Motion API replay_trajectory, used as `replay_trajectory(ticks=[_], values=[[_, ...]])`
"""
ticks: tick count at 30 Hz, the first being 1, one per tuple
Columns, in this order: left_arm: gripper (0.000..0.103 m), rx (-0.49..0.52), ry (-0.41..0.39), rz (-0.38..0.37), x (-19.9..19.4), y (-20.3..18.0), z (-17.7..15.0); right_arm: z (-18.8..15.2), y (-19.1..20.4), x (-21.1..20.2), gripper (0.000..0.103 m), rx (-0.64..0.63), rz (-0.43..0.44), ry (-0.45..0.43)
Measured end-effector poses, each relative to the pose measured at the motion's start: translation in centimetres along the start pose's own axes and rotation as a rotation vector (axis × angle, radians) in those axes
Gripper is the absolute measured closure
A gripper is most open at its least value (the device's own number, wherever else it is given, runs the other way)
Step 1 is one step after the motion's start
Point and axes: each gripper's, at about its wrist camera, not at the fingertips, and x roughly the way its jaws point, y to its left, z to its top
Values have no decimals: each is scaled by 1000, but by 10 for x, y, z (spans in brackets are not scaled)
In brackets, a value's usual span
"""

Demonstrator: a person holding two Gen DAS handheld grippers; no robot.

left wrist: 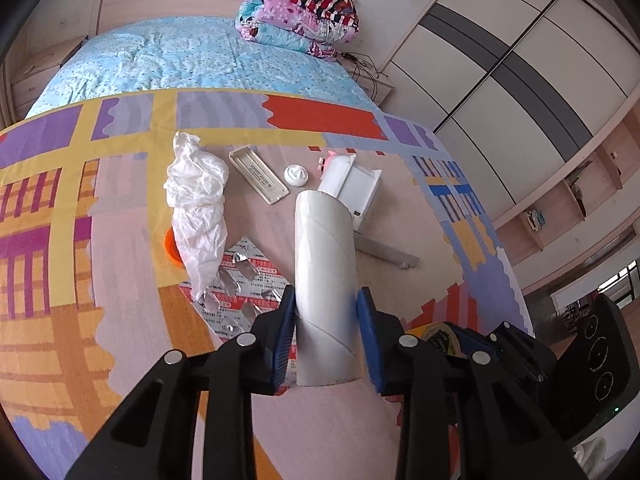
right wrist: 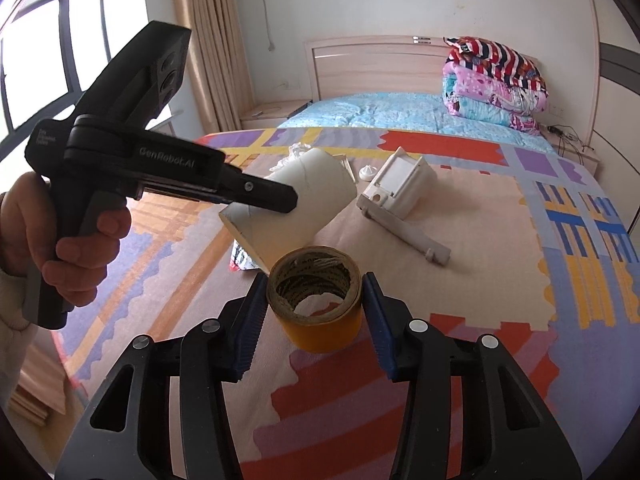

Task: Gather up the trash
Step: 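Carry the tape roll and paper tube in both grippers over the black trash bin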

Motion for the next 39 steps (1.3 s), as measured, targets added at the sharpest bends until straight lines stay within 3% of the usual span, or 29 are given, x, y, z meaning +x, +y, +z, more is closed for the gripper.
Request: replay_trajectory(ticks=[9, 27, 39], values=[[73, 74, -46, 1, -39, -33, -33, -12, 7, -35, 56, -27, -8, -35], [73, 183, -128, -2, -122, -89, -143, -57, 47, -125, 56, -117, 3, -103], [73, 177, -100, -14, -135, -101, -226, -109, 65, -135, 56, -125, 47, -19]])
